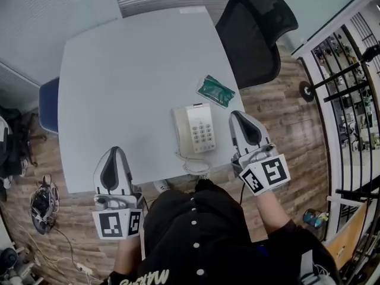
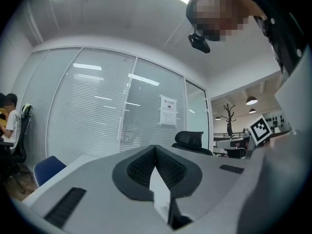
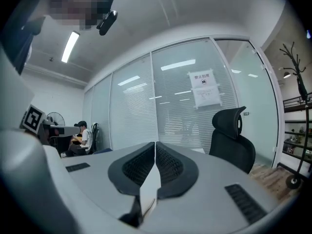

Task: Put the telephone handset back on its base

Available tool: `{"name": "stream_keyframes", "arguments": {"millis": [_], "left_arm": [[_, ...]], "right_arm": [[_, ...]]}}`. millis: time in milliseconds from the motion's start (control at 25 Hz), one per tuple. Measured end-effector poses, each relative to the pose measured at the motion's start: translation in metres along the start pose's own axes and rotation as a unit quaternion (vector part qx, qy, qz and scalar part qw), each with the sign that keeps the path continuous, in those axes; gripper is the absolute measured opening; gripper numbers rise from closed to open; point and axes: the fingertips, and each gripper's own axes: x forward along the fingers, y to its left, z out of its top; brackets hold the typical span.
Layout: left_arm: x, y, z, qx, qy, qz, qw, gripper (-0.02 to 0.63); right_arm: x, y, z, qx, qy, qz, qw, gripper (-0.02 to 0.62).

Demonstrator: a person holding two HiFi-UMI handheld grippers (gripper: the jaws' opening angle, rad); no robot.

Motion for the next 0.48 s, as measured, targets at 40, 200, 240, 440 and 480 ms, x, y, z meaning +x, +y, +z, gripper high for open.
{"name": "stream_keyframes", "arguments": {"millis": [40, 200, 240, 440, 480], "left_arm": [[0.0, -0.001, 0.002, 0.001, -0.003, 0.001, 1.0, 0.014], [-0.002, -0.006, 0.009, 0.004, -0.016, 0.003, 0.9999, 0.014], [-0.002, -0.008, 0.01, 0.005, -0.019, 0.003, 0.9998, 0.015], [-0.001, -0.008, 0.02, 0.01, -0.033, 0.006, 0.9994, 0.015], [-0.001, -0.008, 0.021, 0.012, -0.036, 0.007, 0.9993, 0.014]], "right_arm": [[-0.003, -0.003, 0.007, -0.002, -0.004, -0.003, 1.0, 0.034], [-0.019, -0.021, 0.033, -0.003, -0.034, -0.023, 0.999, 0.034], [-0.022, -0.025, 0.037, -0.006, -0.041, -0.029, 0.999, 0.034], [-0.036, -0.038, 0.053, -0.021, -0.068, -0.05, 0.996, 0.034], [-0.038, -0.04, 0.055, -0.024, -0.071, -0.052, 0.996, 0.034]]}}
